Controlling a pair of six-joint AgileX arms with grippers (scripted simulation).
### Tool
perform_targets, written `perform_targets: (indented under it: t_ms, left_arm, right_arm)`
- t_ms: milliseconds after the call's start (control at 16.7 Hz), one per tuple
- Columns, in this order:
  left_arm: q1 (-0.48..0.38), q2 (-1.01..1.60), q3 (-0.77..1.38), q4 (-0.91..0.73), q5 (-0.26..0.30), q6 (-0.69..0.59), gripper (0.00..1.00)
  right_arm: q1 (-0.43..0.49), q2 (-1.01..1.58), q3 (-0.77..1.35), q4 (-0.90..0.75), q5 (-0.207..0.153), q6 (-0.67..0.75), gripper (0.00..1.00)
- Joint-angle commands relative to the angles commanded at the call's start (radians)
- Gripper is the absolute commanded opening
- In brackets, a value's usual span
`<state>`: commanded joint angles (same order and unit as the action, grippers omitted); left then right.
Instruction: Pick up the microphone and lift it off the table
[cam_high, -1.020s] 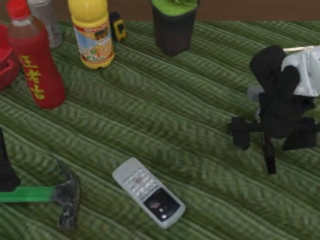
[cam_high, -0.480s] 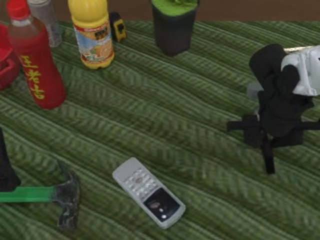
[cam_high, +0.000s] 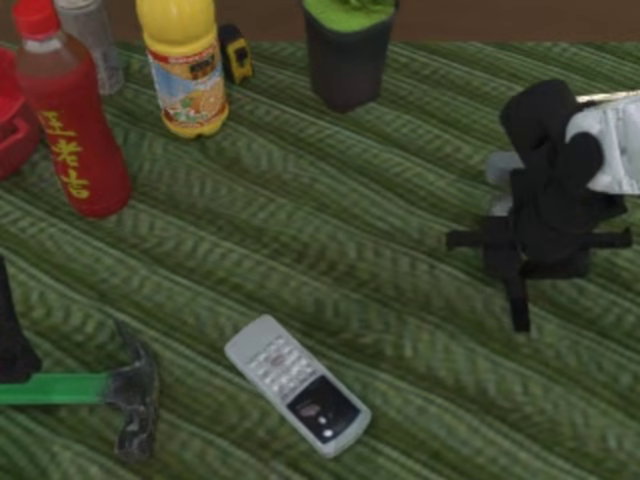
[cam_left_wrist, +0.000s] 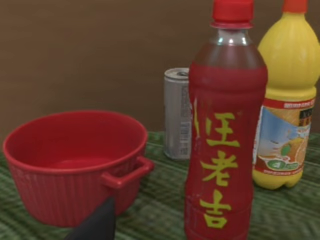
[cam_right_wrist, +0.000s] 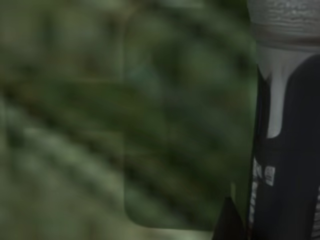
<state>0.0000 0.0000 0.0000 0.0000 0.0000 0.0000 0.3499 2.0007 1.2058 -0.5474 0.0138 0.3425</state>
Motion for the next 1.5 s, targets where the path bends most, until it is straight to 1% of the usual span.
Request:
perform_targets:
  t_ms: [120,240,780,900,1020,1140,1200,1500]
  left_arm:
    - [0.000,0.000,0.000,0.000,0.000,0.000,1.00]
    - [0.000,0.000,0.000,0.000,0.000,0.000,1.00]
    - [0.000,0.000,0.000,0.000,0.000,0.000,1.00]
    - [0.000,0.000,0.000,0.000,0.000,0.000,1.00]
    - [0.000,0.000,0.000,0.000,0.000,0.000,1.00]
    - [0.000,0.000,0.000,0.000,0.000,0.000,1.00]
    - [0.000,0.000,0.000,0.000,0.000,0.000,1.00]
    - [0.000,0.000,0.000,0.000,0.000,0.000,1.00]
  right_arm:
    - [-0.001,-0.022,-0.025,0.107,-0.036,-0.025,0.00]
    - [-0.002,-0.048,-0.057,0.242,-0.080,-0.055,0.00]
    - [-0.011,-0.221,-0.277,1.020,-0.326,-0.227,0.00]
    - [-0.013,-0.267,-0.319,1.167,-0.373,-0.263,0.00]
    - [-0.015,-0.309,-0.351,1.277,-0.411,-0.294,0.00]
    - [-0.016,-0.340,-0.371,1.347,-0.438,-0.316,0.00]
    - [-0.017,-0.350,-0.377,1.367,-0.446,-0.322,0.00]
    - [-0.012,-0.351,-0.374,1.372,-0.447,-0.322,0.00]
